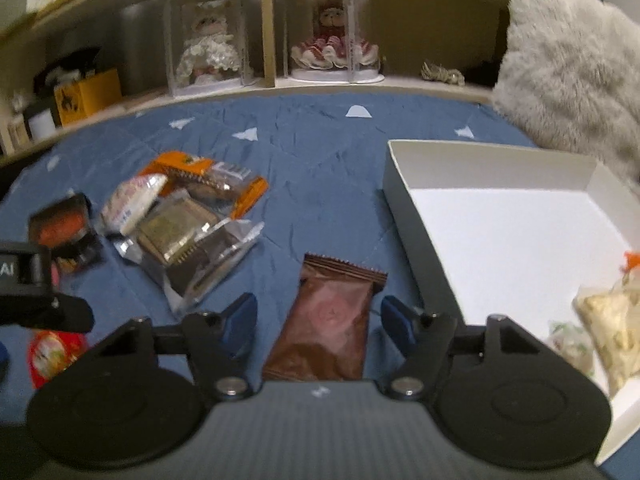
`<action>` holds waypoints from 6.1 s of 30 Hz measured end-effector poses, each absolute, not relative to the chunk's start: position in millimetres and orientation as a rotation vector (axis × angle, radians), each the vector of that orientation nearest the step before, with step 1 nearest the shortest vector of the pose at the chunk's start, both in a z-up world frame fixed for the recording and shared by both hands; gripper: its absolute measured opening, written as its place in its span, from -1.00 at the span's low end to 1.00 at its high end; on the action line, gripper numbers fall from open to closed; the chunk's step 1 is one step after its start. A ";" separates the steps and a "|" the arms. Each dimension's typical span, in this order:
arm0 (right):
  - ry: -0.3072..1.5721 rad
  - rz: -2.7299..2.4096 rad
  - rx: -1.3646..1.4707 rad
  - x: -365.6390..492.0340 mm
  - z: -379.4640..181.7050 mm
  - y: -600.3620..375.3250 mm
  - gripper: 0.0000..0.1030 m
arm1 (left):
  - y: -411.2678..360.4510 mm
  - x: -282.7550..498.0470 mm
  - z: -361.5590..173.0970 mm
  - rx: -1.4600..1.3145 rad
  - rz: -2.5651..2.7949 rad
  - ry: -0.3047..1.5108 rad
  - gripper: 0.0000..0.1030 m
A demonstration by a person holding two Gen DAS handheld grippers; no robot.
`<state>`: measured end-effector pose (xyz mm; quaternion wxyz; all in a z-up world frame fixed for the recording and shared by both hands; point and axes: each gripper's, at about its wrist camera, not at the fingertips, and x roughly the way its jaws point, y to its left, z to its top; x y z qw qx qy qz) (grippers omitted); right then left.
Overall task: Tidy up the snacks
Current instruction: 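Grasp the brown chocolate bar with the right gripper while the left approaches the red cookie packet, then lift the chocolate bar with the right gripper while the left grasps the red cookie packet, then carry the chocolate bar with the right gripper while the left carries the cookie packet over the tray, then open both grippers to set the cookie packet and chocolate bar in the tray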
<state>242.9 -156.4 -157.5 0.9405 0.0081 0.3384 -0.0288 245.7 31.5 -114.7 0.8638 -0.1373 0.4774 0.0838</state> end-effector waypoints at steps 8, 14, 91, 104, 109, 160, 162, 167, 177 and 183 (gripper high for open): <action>0.707 -0.053 -0.170 239.7 -167.0 -146.4 0.32 | 39.7 242.9 -120.1 -0.241 0.201 1.056 1.00; 0.718 0.003 -0.227 235.1 -165.2 -151.5 0.00 | 51.7 228.5 -112.4 -0.222 0.190 1.064 1.00; 0.785 0.309 0.076 175.3 -47.6 -237.7 -0.10 | 22.4 191.0 -49.0 -0.450 -0.028 0.822 -0.19; 0.745 0.251 0.102 192.6 -43.1 -305.0 -0.10 | -69.9 217.2 -22.5 -0.377 -0.203 0.817 -0.19; 0.764 0.203 0.168 203.9 -46.1 -342.5 -0.09 | -109.7 236.5 -24.5 -0.353 -0.253 0.834 -0.19; 0.901 0.067 0.231 253.6 -88.8 -408.5 0.30 | -199.3 318.9 -87.2 -0.215 -0.340 1.041 0.30; 0.898 0.063 0.229 250.1 -86.7 -409.5 0.34 | -198.4 314.0 -84.4 -0.210 -0.339 1.040 0.30; 0.881 0.050 0.224 238.8 -78.9 -412.9 0.39 | -196.3 300.8 -75.6 -0.196 -0.341 1.030 0.32; 0.854 0.011 0.211 206.3 -63.3 -410.6 0.43 | -179.4 269.5 -59.9 -0.173 -0.329 1.014 0.36; 0.832 -0.006 0.184 189.0 -54.9 -406.1 0.47 | -165.3 251.1 -52.7 -0.158 -0.322 1.000 0.38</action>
